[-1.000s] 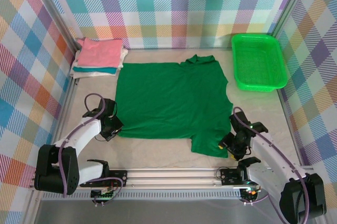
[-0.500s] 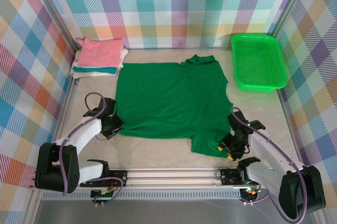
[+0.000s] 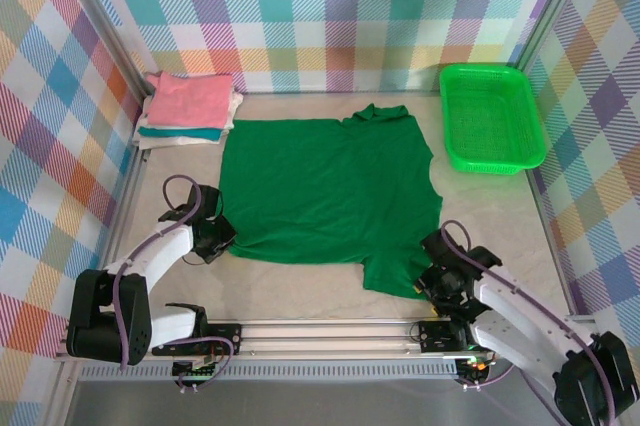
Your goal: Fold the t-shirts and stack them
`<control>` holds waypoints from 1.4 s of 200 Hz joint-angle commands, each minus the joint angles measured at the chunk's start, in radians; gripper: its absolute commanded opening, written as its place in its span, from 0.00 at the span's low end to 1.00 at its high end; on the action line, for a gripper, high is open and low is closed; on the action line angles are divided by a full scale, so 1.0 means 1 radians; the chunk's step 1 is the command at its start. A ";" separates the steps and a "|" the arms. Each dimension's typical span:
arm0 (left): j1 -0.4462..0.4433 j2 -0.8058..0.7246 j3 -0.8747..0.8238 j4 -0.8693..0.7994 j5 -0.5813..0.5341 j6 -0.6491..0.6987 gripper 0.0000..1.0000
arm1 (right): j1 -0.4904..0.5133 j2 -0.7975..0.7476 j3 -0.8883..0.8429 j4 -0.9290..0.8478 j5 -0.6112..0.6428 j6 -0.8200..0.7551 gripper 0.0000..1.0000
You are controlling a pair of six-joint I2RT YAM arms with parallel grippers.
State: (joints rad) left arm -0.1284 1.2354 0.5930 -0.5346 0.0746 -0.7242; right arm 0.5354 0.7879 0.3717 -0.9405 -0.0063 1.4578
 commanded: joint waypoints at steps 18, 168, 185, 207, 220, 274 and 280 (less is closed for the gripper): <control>0.005 0.011 0.025 0.026 0.042 0.030 0.00 | 0.023 -0.033 0.005 -0.011 0.100 0.171 0.47; 0.007 -0.034 0.021 0.012 0.039 0.036 0.00 | 0.026 0.034 -0.017 0.137 0.235 0.124 0.05; 0.007 -0.050 0.023 -0.008 0.032 0.032 0.00 | 0.025 0.037 0.006 0.112 0.236 0.104 0.03; 0.007 -0.090 0.026 -0.042 0.025 0.024 0.00 | 0.026 0.023 0.043 0.040 0.244 0.089 0.00; 0.009 -0.119 0.023 -0.072 0.019 0.013 0.00 | 0.026 -0.009 0.056 0.004 0.239 0.091 0.00; 0.016 -0.223 -0.068 -0.119 0.097 -0.095 0.00 | 0.025 -0.065 0.152 -0.081 0.279 0.009 0.00; 0.017 -0.233 -0.075 -0.127 0.102 -0.100 0.00 | 0.025 -0.068 0.163 -0.087 0.283 -0.007 0.00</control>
State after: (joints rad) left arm -0.1207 1.0370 0.5617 -0.6022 0.1268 -0.7609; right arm 0.5632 0.7330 0.4786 -0.9691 0.2314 1.5230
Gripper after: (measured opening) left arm 0.049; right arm 0.059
